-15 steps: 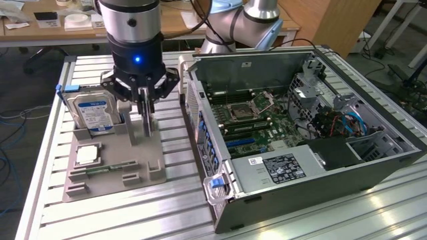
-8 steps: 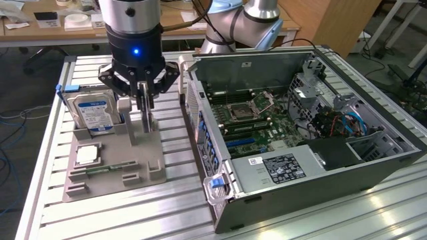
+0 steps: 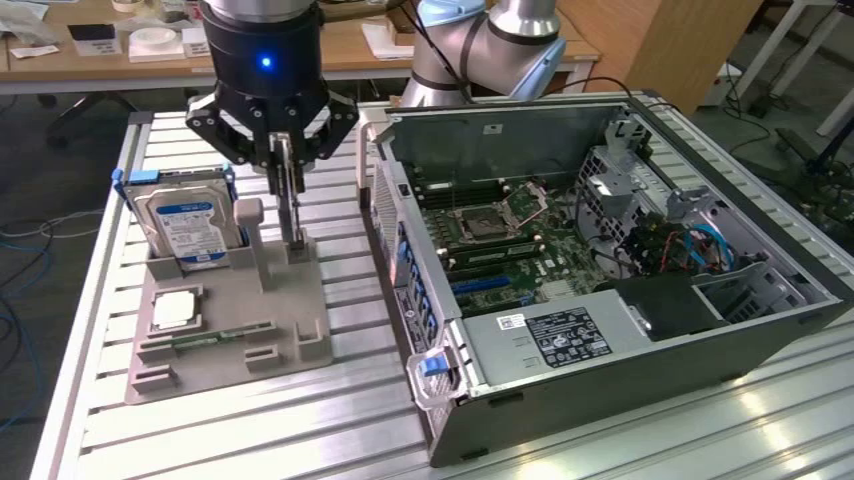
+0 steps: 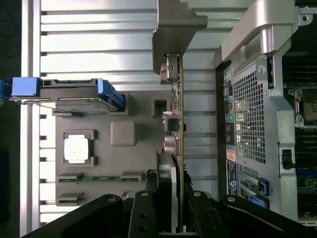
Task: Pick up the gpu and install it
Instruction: 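Pick up the gpu and move the gpu toward the slot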
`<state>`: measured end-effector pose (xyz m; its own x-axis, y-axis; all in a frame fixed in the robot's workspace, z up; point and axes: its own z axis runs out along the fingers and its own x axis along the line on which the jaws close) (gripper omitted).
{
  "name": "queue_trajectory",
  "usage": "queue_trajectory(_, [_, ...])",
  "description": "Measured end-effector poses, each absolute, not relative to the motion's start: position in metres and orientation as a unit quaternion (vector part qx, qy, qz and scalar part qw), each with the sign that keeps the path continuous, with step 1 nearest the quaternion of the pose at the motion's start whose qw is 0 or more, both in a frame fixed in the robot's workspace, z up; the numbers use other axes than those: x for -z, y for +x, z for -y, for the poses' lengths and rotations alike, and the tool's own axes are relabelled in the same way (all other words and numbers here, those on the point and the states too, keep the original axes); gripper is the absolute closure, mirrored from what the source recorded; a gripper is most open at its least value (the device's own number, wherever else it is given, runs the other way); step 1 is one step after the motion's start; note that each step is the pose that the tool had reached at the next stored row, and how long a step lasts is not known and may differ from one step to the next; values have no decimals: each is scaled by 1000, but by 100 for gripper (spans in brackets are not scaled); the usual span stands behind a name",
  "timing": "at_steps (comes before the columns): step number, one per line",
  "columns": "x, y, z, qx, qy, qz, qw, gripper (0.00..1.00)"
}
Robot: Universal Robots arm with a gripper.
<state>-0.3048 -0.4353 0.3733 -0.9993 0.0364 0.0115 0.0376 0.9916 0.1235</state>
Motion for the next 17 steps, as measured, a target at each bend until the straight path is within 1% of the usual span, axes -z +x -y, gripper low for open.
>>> queue_trajectory(17, [-401, -305, 435, 72, -19, 997, 6, 72])
